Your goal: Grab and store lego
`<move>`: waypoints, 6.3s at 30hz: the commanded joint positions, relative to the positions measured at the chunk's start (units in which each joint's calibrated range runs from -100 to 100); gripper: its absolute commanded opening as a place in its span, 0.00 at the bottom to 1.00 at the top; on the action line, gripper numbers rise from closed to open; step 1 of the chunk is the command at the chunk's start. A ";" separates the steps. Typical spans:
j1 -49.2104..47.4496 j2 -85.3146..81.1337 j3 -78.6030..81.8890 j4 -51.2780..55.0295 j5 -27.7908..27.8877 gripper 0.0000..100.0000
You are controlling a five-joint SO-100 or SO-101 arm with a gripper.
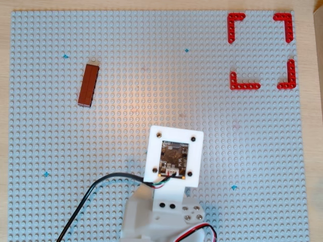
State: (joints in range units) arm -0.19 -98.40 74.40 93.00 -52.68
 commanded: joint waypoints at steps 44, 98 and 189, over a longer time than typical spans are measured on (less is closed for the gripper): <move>-9.01 49.97 -40.46 -4.41 -14.34 0.02; -17.84 87.65 -64.97 -15.83 -14.03 0.02; -16.73 104.58 -64.33 -37.35 -13.71 0.11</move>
State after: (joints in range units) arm -17.69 5.72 11.40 57.72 -66.25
